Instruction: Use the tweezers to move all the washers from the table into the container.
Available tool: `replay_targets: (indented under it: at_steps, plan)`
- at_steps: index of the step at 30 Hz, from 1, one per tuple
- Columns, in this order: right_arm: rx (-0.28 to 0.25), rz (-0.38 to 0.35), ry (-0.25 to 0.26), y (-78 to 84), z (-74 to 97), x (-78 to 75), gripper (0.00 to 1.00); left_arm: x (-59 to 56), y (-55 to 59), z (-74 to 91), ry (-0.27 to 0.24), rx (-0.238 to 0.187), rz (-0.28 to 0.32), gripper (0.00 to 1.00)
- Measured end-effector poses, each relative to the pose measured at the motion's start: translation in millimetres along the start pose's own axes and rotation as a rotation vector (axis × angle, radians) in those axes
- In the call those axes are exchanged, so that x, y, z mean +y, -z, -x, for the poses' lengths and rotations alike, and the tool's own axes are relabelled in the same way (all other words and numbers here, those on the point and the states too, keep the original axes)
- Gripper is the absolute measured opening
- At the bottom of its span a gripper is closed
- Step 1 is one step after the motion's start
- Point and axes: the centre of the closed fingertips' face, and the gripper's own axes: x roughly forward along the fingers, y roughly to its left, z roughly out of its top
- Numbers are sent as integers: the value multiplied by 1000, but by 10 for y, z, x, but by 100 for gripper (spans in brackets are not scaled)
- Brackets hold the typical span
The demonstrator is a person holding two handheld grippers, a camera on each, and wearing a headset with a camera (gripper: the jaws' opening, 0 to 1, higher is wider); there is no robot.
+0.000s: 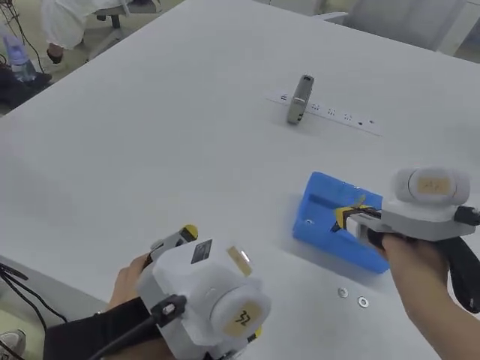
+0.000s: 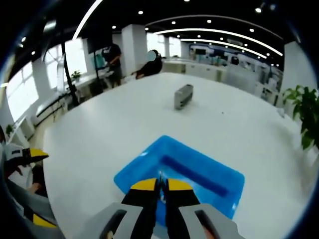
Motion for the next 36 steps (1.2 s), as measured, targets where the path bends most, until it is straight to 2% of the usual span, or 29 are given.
replay_targets:
  at_steps: [11,15,17,18,20,23,24,28,33,36]
  plan:
    - [0,-7,6,-9,-7,-47,2,26,-24,9,-8,-16,16,90]
    - [-2,-18,-1,-21,17,-22,3,25,-31,12,-5,-22,23,90]
    - [-22,-39,-16,-63,81,24,3,23,-33,14,-4,-24,21,90]
    - [-51,-40,-15,-117,133,25,3,22,-34,15,-3,-25,21,90]
    - [-60,-27,-17,-152,257,85,3,17,-36,16,-1,-26,23,90]
    - [-83,-18,-25,-232,405,86,2,13,-43,19,2,-30,24,90]
    - [-91,-16,-29,-241,501,89,2,12,-46,20,3,-32,24,91]
    - [-124,-15,-40,-262,713,118,2,4,-61,29,9,-39,30,91]
    - [-146,-15,-53,-169,976,216,2,-11,-71,33,16,-45,32,91]
    - [-124,-23,-58,-31,1028,281,2,-21,-75,32,21,-47,31,91]
